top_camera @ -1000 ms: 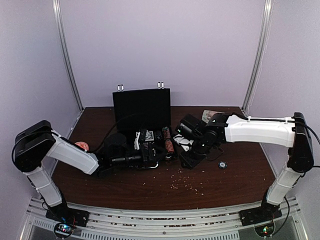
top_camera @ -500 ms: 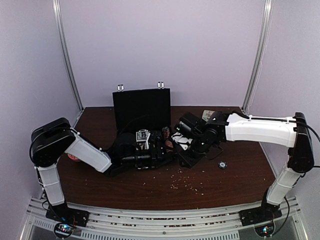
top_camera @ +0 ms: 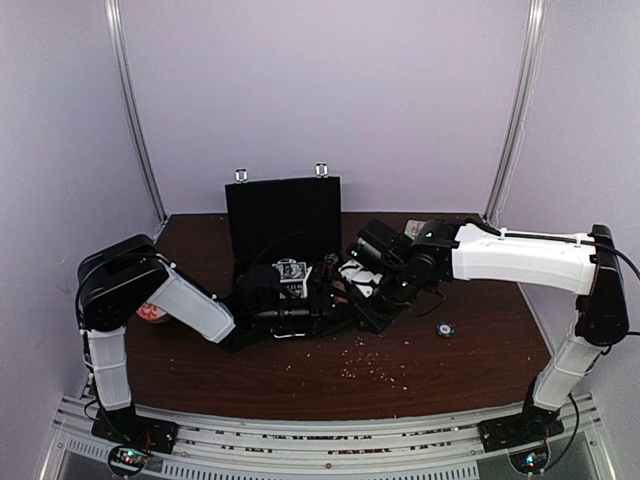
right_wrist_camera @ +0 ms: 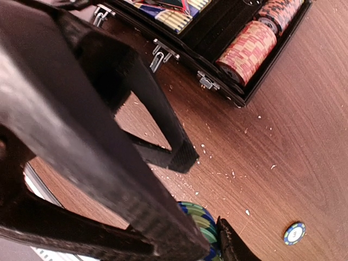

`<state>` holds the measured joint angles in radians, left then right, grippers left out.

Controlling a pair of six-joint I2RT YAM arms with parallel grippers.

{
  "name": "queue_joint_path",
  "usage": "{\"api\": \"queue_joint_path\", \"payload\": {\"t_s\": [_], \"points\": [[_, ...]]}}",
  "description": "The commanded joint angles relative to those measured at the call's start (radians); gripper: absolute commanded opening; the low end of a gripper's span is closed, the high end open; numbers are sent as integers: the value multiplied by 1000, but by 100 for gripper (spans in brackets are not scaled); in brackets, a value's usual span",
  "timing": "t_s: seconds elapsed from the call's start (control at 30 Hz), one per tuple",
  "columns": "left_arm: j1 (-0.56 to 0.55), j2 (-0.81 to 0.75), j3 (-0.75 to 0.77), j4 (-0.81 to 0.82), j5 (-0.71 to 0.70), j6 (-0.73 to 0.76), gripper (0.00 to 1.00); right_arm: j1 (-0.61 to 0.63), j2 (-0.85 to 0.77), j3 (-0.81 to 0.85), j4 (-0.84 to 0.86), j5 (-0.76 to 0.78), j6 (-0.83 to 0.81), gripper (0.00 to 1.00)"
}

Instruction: Pack up texas hold em set

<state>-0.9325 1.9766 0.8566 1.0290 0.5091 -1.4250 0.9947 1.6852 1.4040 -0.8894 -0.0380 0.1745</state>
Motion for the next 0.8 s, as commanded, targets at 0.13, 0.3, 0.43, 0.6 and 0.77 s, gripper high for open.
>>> {"api": "queue_joint_path", "payload": {"t_s": [0.13, 0.3, 0.43, 0.6, 0.77], "points": [[-12, 38, 43, 96, 74, -21, 71, 13, -13, 48, 6, 10, -21, 15], [-22, 53, 54, 133, 97, -38, 67, 15, -10, 51, 6, 16, -20, 15], [-28, 53, 54, 166, 103, -49, 60, 15, -5, 53, 4, 24, -20, 15], [-37, 55, 56, 171, 109, -48, 52, 16, 2, 56, 3, 38, -20, 14], [-43, 57, 52, 173, 112, -48, 41, 16, 3, 56, 5, 42, -20, 14]]}}
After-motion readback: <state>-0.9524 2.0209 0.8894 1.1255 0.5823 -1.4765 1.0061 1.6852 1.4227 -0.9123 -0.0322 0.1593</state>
